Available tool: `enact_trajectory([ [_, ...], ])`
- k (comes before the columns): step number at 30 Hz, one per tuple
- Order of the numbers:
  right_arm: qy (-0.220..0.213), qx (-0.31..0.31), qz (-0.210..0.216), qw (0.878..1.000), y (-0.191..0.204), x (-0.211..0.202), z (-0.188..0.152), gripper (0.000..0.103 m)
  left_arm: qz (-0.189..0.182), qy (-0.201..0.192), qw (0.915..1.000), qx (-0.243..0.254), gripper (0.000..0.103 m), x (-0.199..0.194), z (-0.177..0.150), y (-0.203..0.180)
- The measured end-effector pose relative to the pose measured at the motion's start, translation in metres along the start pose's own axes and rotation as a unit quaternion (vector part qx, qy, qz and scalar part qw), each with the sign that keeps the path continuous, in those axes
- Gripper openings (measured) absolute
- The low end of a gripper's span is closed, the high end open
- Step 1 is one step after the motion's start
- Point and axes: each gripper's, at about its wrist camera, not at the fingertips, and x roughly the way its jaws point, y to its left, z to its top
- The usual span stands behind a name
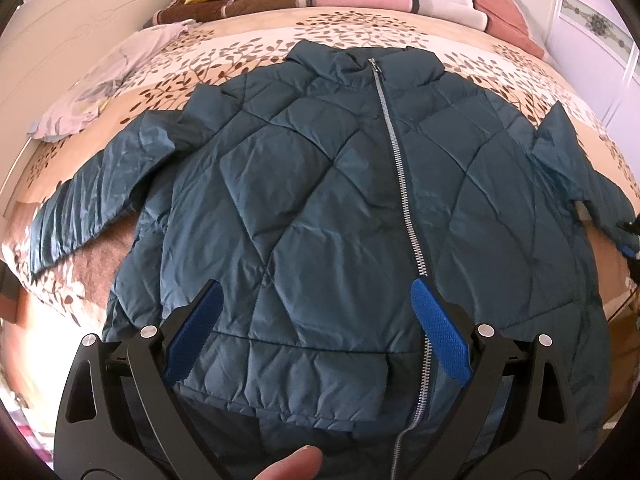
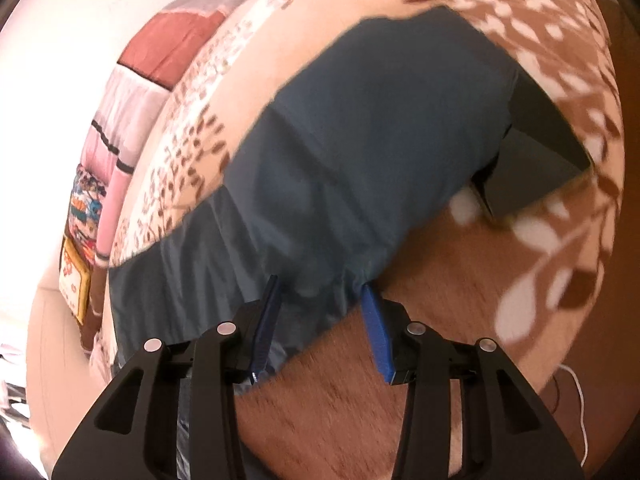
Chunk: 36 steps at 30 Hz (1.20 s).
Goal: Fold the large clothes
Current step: 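Fold the held sleeve across the jacket body with the right tool, release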
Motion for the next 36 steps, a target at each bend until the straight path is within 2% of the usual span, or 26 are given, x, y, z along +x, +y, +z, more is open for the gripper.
enact_trajectory([
  [2,-0.013,-0.015,-0.014,1.000,0.006,0.002,0.004,0.010,0.002,0.001,1.0000,-0.002,0.094,0.000,0.000,0.001],
  [4,-0.025,-0.040,-0.017,0.999,0.014,0.001,0.006,0.006,0.003,0.001,1.0000,-0.004,0.094,0.000,0.001,0.003],
  [7,-0.064,-0.097,-0.025,0.993,0.038,-0.015,0.006,0.005,0.003,-0.004,0.9999,-0.013,0.094,-0.002,0.004,0.009],
  [10,-0.102,-0.160,0.001,0.982,0.074,-0.038,0.004,0.005,0.000,-0.011,0.9998,-0.019,0.094,-0.005,0.008,0.014],
  [13,-0.128,-0.231,0.047,0.963,0.122,-0.065,-0.007,0.005,-0.007,-0.019,0.9994,-0.027,0.094,-0.009,0.012,0.019],
  [16,-0.138,-0.308,0.104,0.936,0.179,-0.087,-0.031,0.005,-0.015,-0.032,0.9987,-0.036,0.094,-0.015,0.015,0.028],
  [17,-0.137,-0.338,0.124,0.923,0.199,-0.094,-0.043,0.005,-0.017,-0.035,0.9985,-0.039,0.094,-0.017,0.015,0.030],
  [21,-0.104,-0.442,0.185,0.871,0.270,-0.097,-0.105,0.005,-0.015,-0.057,0.9970,-0.051,0.094,-0.024,0.018,0.045],
  [22,-0.094,-0.461,0.189,0.862,0.280,-0.092,-0.118,0.005,-0.016,-0.059,0.9966,-0.054,0.094,-0.025,0.018,0.049],
  [24,-0.059,-0.511,0.196,0.835,0.302,-0.075,-0.161,0.004,-0.017,-0.066,0.9954,-0.067,0.094,-0.027,0.020,0.060],
  [26,-0.020,-0.541,0.195,0.818,0.311,-0.052,-0.197,0.004,-0.016,-0.072,0.9943,-0.076,0.094,-0.028,0.022,0.070],
  [31,0.073,-0.576,0.160,0.799,0.312,0.002,-0.262,0.005,-0.017,-0.076,0.9934,-0.084,0.094,-0.022,0.025,0.087],
  [35,0.144,-0.576,0.108,0.798,0.303,0.037,-0.295,0.008,-0.022,-0.076,0.9933,-0.084,0.094,-0.017,0.027,0.090],
  [36,0.153,-0.573,0.103,0.798,0.300,0.041,-0.297,0.013,-0.023,-0.077,0.9933,-0.083,0.094,-0.016,0.028,0.090],
])
